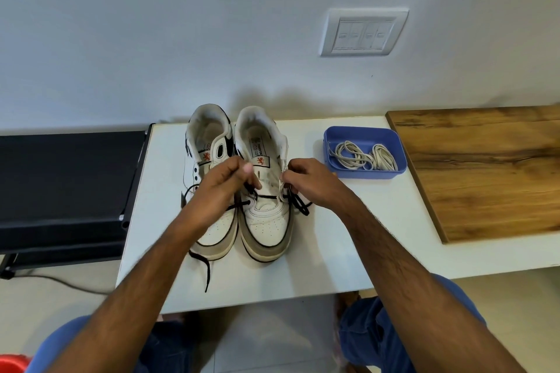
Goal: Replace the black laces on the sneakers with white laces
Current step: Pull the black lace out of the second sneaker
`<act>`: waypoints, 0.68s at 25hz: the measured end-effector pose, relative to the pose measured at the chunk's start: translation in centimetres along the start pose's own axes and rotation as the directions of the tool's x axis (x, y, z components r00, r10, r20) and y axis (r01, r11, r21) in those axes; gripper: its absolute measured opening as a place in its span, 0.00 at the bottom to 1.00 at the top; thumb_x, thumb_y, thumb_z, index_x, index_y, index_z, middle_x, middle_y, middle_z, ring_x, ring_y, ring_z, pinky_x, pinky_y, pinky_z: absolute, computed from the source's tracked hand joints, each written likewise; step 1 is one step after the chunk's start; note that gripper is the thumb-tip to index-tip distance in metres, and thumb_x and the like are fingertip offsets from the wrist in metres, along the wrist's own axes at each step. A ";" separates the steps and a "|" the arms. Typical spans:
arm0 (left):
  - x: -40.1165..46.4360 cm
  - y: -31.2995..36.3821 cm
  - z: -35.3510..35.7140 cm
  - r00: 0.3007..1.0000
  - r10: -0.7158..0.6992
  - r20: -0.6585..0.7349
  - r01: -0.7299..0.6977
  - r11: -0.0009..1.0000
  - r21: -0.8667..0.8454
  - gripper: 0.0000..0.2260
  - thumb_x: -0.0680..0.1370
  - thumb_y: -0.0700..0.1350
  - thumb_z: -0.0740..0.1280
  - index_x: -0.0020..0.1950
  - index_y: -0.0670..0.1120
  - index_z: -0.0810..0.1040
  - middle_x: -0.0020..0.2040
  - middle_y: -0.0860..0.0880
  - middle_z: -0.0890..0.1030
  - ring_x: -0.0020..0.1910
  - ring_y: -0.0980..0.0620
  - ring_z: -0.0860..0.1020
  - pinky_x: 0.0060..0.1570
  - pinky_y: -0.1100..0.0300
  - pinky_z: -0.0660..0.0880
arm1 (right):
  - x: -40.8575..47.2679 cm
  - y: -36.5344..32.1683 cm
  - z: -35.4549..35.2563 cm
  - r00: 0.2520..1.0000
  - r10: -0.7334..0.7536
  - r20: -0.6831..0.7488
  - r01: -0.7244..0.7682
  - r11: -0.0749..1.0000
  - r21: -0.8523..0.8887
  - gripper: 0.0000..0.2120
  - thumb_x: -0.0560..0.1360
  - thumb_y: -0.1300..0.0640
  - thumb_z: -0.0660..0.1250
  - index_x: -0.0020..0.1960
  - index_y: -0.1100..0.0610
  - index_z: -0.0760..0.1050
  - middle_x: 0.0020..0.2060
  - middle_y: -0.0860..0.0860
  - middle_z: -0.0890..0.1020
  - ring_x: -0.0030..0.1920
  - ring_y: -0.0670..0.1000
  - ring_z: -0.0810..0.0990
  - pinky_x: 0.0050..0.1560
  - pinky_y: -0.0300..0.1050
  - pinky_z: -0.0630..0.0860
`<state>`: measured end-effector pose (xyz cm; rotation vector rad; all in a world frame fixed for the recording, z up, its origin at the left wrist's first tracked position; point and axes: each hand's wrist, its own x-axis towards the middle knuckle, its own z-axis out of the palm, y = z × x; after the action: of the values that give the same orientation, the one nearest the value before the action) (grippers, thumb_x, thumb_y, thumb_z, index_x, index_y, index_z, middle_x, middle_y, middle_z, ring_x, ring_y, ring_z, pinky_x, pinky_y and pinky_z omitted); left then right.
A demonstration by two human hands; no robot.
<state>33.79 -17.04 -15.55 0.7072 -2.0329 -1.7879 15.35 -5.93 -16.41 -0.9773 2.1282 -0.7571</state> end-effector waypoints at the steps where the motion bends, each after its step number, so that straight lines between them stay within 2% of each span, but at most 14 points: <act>1: 0.0 0.0 0.5 1.000 0.013 0.002 -0.013 0.989 0.147 0.12 0.81 0.57 0.64 0.46 0.51 0.78 0.43 0.49 0.82 0.44 0.55 0.80 0.49 0.59 0.75 | 0.0 0.0 0.0 1.000 -0.006 -0.004 0.006 1.000 -0.003 0.12 0.72 0.42 0.61 0.37 0.49 0.75 0.34 0.48 0.80 0.45 0.54 0.80 0.62 0.67 0.69; 2: 0.0 -0.3 1.0 0.998 0.060 0.003 -0.057 0.939 0.339 0.11 0.80 0.58 0.67 0.48 0.52 0.78 0.42 0.52 0.80 0.42 0.57 0.79 0.48 0.57 0.73 | 0.0 0.0 0.0 1.000 -0.011 -0.009 0.010 1.000 -0.007 0.12 0.73 0.43 0.61 0.37 0.49 0.75 0.34 0.47 0.80 0.45 0.53 0.79 0.62 0.67 0.69; 4: 0.1 -1.2 2.1 0.973 0.229 0.042 -0.190 0.675 0.713 0.07 0.78 0.56 0.71 0.52 0.54 0.80 0.45 0.57 0.74 0.44 0.56 0.77 0.51 0.51 0.70 | 0.0 0.0 0.0 1.000 -0.018 -0.016 0.017 1.000 -0.013 0.12 0.76 0.45 0.62 0.37 0.49 0.74 0.34 0.47 0.80 0.44 0.53 0.79 0.62 0.67 0.69; 5: 0.1 -1.6 2.5 0.958 0.278 0.067 -0.217 0.553 0.804 0.07 0.77 0.53 0.72 0.53 0.53 0.81 0.46 0.56 0.72 0.46 0.54 0.76 0.51 0.48 0.69 | -0.1 0.0 0.0 1.000 -0.017 -0.018 0.017 1.000 -0.017 0.12 0.77 0.46 0.63 0.37 0.49 0.74 0.35 0.47 0.80 0.45 0.53 0.79 0.62 0.66 0.69; 6: 0.2 -1.9 2.8 0.953 0.295 0.076 -0.216 0.480 0.850 0.07 0.77 0.51 0.73 0.52 0.52 0.83 0.47 0.54 0.72 0.47 0.51 0.76 0.51 0.46 0.70 | -0.1 -0.1 0.0 1.000 -0.013 -0.019 0.013 1.000 -0.021 0.12 0.78 0.47 0.63 0.36 0.49 0.74 0.35 0.47 0.80 0.45 0.53 0.79 0.62 0.66 0.68; 8: 0.4 -2.2 2.9 0.945 0.316 0.087 -0.221 0.420 0.880 0.06 0.74 0.49 0.76 0.50 0.51 0.85 0.47 0.50 0.73 0.47 0.47 0.77 0.48 0.44 0.71 | -0.1 -0.1 0.1 1.000 -0.008 -0.024 0.008 1.000 -0.027 0.13 0.78 0.47 0.63 0.37 0.49 0.73 0.34 0.47 0.80 0.45 0.53 0.79 0.63 0.65 0.68; 12: 0.7 -1.8 3.0 0.946 0.310 0.099 -0.226 0.405 0.886 0.05 0.74 0.50 0.76 0.48 0.51 0.85 0.48 0.50 0.74 0.48 0.47 0.77 0.47 0.45 0.72 | -0.1 -0.1 0.1 1.000 -0.012 -0.012 0.012 1.000 -0.018 0.12 0.77 0.46 0.63 0.38 0.48 0.74 0.35 0.46 0.79 0.46 0.53 0.79 0.64 0.68 0.70; 14: 0.6 -1.8 2.8 0.950 0.286 0.126 -0.253 0.466 0.848 0.04 0.76 0.49 0.73 0.47 0.50 0.82 0.48 0.52 0.72 0.46 0.50 0.76 0.46 0.47 0.74 | -0.1 -0.1 0.1 1.000 -0.011 -0.010 0.011 1.000 -0.007 0.12 0.76 0.44 0.62 0.37 0.49 0.74 0.34 0.46 0.79 0.45 0.53 0.79 0.63 0.68 0.69; 15: 0.6 -1.8 2.4 0.949 0.282 0.139 -0.276 0.537 0.797 0.04 0.75 0.48 0.71 0.46 0.49 0.81 0.48 0.53 0.72 0.45 0.52 0.76 0.45 0.49 0.75 | -0.1 -0.1 0.1 1.000 -0.007 -0.012 0.007 1.000 -0.007 0.12 0.76 0.44 0.63 0.37 0.49 0.74 0.33 0.46 0.79 0.44 0.52 0.78 0.62 0.67 0.68; 17: 0.7 -1.4 1.0 0.969 0.236 0.073 -0.235 0.788 0.570 0.03 0.73 0.45 0.68 0.43 0.46 0.77 0.49 0.53 0.73 0.45 0.55 0.77 0.46 0.58 0.76 | -0.1 0.0 0.0 1.000 0.003 -0.011 -0.003 1.000 -0.015 0.13 0.77 0.46 0.63 0.36 0.49 0.73 0.33 0.46 0.78 0.43 0.52 0.77 0.59 0.63 0.68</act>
<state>32.85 -16.76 -17.12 0.5650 -2.5555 -1.0199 15.35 -5.87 -16.37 -0.9795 2.1475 -0.7473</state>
